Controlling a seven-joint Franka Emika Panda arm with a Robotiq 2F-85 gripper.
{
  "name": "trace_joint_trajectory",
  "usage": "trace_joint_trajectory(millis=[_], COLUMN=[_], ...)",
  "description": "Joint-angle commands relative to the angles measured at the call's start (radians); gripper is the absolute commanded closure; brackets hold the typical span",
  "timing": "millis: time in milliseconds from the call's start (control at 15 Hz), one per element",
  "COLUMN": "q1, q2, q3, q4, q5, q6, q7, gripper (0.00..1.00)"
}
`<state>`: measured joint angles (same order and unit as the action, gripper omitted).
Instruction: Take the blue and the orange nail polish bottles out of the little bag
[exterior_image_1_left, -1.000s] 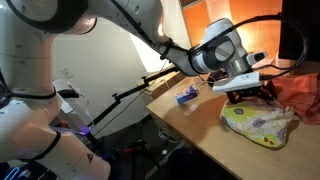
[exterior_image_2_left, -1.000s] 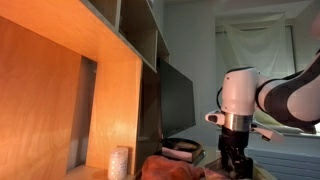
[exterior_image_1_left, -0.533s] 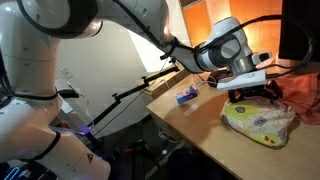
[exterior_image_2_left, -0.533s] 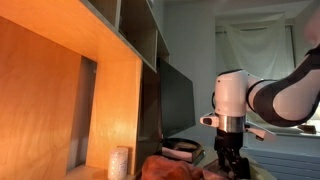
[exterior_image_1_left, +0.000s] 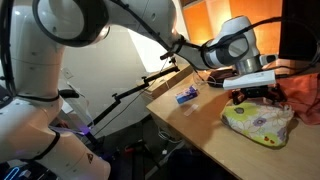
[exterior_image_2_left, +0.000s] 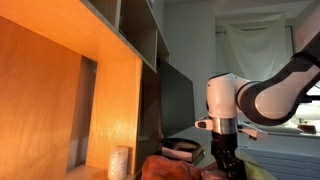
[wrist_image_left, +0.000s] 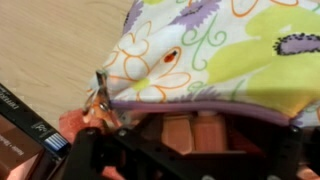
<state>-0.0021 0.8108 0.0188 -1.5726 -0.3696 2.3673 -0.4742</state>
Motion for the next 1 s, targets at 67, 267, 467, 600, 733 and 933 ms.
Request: trace_joint_trajectory(millis=[67, 267, 467, 600, 733, 933], q1=[-0.005, 0.007, 0.025, 0.042, 0.062, 0.091], q2=[0.038, 0.030, 0.007, -0.019, -0.050, -0.079], q3=[0.008, -0.002, -0.014, -0.024, -0.033, -0.051], q4=[0.062, 0.060, 0.036, 0.009, -0.021, -0.038], q5=[0.013, 0.000, -0.018, -0.039, -0.063, -0.110], q6=[-0.032, -0.019, -0.005, 0.014, 0.039, 0.062], q7=[-0.025, -0.010, 0.013, 0.031, 0.058, 0.097], gripper=[0.59, 0.81, 0.90, 0.98, 1.00, 0.96])
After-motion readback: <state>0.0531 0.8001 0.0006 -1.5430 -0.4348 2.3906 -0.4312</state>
